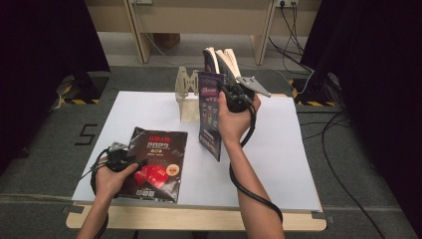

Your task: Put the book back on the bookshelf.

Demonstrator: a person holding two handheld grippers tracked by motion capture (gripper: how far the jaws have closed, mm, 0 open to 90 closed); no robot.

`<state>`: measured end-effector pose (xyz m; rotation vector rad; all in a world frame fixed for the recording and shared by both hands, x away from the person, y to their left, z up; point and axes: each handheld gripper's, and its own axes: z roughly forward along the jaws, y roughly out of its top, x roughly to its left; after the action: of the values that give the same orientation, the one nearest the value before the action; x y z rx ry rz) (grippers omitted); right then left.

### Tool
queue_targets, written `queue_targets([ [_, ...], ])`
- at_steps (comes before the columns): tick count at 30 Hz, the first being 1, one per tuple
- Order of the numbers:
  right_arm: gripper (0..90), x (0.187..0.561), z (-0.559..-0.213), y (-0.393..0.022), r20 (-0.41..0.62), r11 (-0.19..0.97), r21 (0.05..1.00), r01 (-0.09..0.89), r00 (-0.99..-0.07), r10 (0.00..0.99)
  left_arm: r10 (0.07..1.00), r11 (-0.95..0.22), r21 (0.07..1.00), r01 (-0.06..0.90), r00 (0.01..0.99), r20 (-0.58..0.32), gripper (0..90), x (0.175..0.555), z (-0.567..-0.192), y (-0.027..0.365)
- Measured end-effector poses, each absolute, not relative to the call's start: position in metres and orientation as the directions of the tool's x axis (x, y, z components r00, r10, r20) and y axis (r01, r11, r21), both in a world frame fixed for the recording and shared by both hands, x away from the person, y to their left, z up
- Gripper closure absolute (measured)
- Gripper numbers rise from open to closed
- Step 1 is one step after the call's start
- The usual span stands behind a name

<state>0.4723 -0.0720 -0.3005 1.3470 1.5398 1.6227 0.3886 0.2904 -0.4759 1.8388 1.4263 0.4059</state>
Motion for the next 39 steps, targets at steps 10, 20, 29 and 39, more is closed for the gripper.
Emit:
queue_targets([
  [10,84.4,0.476,-0.296,-0.068,0.263,-0.191,0.956,0.224,-0.356,0.897,0.924,-0.093,0.722,0.685,0.330,-0.193,42.1,0.389,-0.476,0.290],
  [20,84.5,0.481,-0.295,-0.063,0.263,-0.192,0.956,0.221,-0.359,0.896,0.924,-0.095,0.719,0.688,0.329,-0.193,42.1,0.389,-0.477,0.290],
  [29,84.5,0.488,-0.293,-0.057,0.249,-0.179,0.960,0.216,-0.361,0.899,0.924,-0.084,0.724,0.685,0.325,-0.200,42.1,0.389,-0.476,0.292],
  [39,84.5,0.495,-0.287,-0.055,0.242,-0.179,0.963,0.202,-0.352,0.904,0.921,-0.089,0.728,0.680,0.334,-0.200,42.1,0.389,-0.477,0.289],
])
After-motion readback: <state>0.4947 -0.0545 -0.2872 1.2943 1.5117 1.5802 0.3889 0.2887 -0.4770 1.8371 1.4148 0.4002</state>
